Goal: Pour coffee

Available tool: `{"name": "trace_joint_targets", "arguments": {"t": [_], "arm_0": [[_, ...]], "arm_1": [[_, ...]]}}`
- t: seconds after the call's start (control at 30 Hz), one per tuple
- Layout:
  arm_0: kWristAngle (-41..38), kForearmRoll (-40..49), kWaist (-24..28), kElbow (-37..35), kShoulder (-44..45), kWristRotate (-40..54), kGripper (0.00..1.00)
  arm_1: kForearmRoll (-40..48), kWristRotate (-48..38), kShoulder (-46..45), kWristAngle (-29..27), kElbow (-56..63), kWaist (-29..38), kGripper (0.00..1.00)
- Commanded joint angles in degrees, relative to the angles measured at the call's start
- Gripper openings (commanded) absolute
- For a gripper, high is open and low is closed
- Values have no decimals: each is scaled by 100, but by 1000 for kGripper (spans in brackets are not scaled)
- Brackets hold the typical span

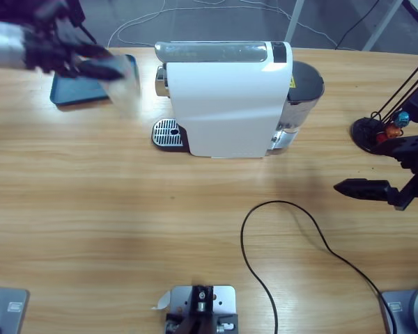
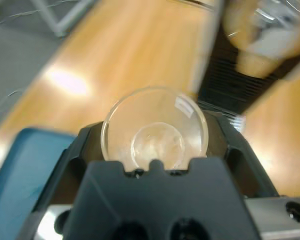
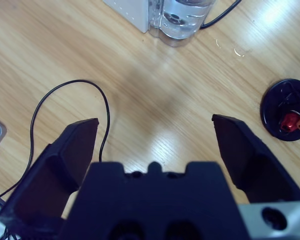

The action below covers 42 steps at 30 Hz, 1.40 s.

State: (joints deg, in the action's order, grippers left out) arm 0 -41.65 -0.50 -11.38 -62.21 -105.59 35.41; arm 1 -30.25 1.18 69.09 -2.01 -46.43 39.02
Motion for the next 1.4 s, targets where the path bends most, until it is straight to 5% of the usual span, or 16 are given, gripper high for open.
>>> {"name": "trace_joint_targets", "arguments": {"t": [0.03,0.33,1.27,1.3,1.33,1.37,1.4], "arm_0": [[859,-265,971,-720,-906,-1186,0],[1237,-488,1092,-1587,-1843,-1722,0],[2522,748,586,-1573,-1983,-1344,24],[2578,753,584,-1583,-1987,-1355,310],[2599,753,584,-1592,-1992,-1362,754],[2580,753,591,-1580,-1982,-1353,964],[2548,751,603,-1546,-1950,-1347,991]], "arm_1": [[63,22,73,43,180,45,1000],[250,22,231,25,284,45,1000],[362,22,256,-63,363,45,1000],[362,22,254,-63,363,45,1000],[362,22,252,-63,363,45,1000],[362,22,247,-63,363,45,1000],[362,22,252,-63,363,45,1000]]}}
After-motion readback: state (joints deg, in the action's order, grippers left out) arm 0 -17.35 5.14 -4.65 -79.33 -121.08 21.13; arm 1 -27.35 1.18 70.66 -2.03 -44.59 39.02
